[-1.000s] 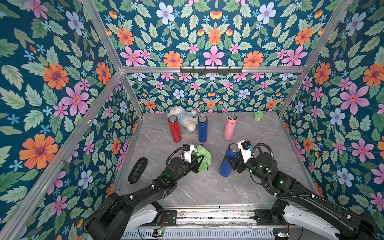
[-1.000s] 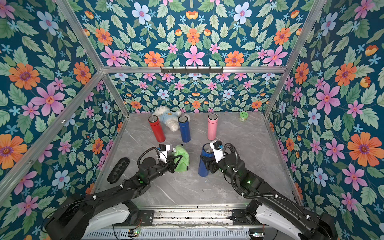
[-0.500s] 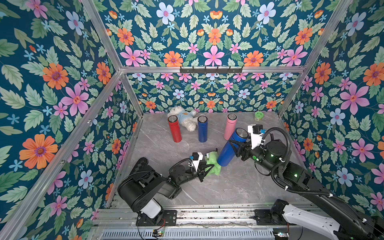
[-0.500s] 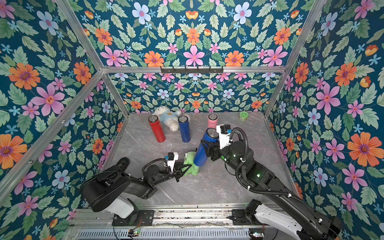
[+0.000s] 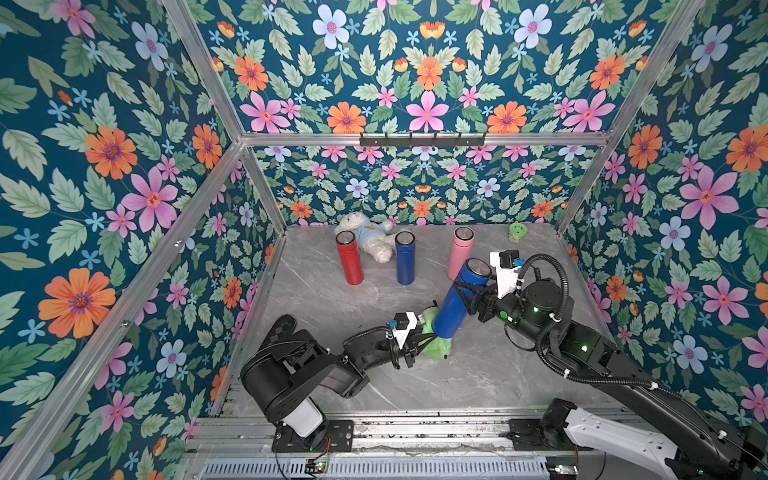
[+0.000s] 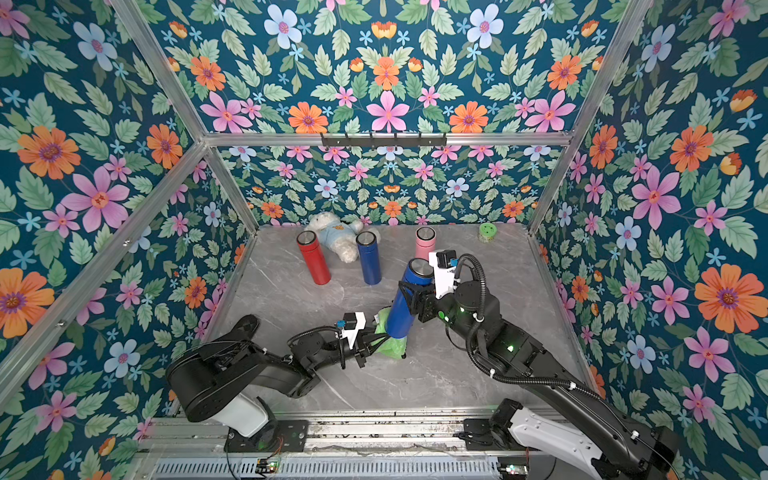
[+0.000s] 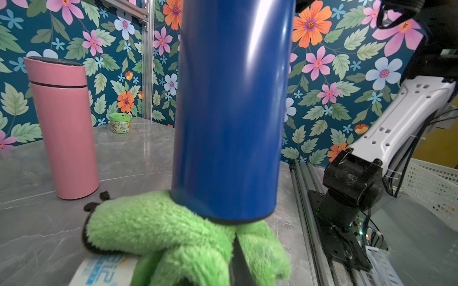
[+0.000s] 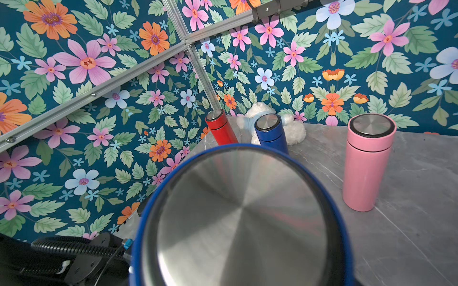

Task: Wipe the surface of the thermos
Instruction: Wipe the dirt from the surface of the thermos.

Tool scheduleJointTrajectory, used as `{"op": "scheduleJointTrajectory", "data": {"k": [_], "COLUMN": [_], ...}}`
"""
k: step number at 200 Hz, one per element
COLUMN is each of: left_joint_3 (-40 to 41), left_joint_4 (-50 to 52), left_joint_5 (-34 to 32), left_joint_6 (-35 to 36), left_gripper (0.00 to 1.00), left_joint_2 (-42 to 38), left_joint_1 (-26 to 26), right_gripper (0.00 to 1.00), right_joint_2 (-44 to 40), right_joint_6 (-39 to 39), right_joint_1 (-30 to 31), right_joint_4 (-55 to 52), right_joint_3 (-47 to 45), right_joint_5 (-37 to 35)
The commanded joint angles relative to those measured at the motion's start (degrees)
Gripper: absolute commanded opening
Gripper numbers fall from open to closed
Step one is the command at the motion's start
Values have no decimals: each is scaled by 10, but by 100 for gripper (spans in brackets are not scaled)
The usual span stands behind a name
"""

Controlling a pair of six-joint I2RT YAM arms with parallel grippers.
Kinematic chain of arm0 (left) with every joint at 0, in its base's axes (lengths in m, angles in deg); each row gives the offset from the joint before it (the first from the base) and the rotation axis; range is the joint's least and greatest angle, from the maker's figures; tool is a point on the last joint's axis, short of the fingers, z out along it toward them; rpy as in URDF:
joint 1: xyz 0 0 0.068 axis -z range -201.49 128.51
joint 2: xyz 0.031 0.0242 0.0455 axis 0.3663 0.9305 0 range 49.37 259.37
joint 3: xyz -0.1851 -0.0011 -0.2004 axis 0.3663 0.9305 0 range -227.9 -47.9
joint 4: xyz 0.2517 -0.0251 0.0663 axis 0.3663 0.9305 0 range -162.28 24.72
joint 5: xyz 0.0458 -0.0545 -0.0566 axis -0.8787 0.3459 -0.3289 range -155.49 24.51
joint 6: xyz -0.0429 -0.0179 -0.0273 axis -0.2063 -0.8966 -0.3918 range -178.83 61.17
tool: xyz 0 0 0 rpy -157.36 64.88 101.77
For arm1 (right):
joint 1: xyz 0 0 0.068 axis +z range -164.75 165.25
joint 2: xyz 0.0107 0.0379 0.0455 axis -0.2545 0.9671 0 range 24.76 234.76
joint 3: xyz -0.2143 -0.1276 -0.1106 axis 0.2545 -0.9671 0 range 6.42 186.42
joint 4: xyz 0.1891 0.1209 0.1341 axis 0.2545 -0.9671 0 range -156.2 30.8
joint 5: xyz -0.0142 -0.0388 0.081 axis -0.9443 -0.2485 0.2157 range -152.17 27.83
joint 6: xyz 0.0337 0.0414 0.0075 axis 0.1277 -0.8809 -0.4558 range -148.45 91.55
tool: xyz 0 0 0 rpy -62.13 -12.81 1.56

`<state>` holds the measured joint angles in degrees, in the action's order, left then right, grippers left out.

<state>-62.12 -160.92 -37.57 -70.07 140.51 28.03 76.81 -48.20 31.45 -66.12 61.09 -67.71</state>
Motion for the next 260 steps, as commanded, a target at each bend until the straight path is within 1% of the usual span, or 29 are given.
{"op": "scheduleJointTrajectory", "data": {"k": [1,18,55,81,108,132,151,170,194,221,240,260], "left_joint_3": [-10,-13,-17,-13,8,29,38,36,27,11,0,-12], "left_joint_4": [-98,-98,-98,-98,-98,-99,-99,-98,-99,-99,-99,-99], "left_joint_5": [5,-7,-17,-26,-40,-60,-72,-82,-91,-91,-86,-72], "left_joint_6": [45,67,102,117,128,136,140,142,151,155,157,156], "left_gripper": [0,0,0,0,0,0,0,0,0,0,0,0], "left_joint_2": [0,-7,-26,-46,-71,-93,-106,-106,-92,-82,-79,-75], "left_joint_1": [16,27,33,35,36,36,34,35,35,35,34,35], "right_gripper": [0,0,0,0,0,0,0,0,0,0,0,0], "right_joint_2": [8,18,34,38,24,6,-2,-3,7,20,31,46], "right_joint_6": [-31,-31,-40,-29,-13,-4,-4,-11,-28,-49,-56,-54], "right_joint_1": [9,17,30,37,37,37,37,38,45,60,62,62], "right_joint_4": [46,36,32,3,-32,-56,-68,-65,-45,-9,19,47], "right_joint_3": [1,13,24,35,32,31,31,30,31,31,30,31], "right_joint_5": [17,14,8,-34,-85,-104,-93,-57,2,32,40,29]}}
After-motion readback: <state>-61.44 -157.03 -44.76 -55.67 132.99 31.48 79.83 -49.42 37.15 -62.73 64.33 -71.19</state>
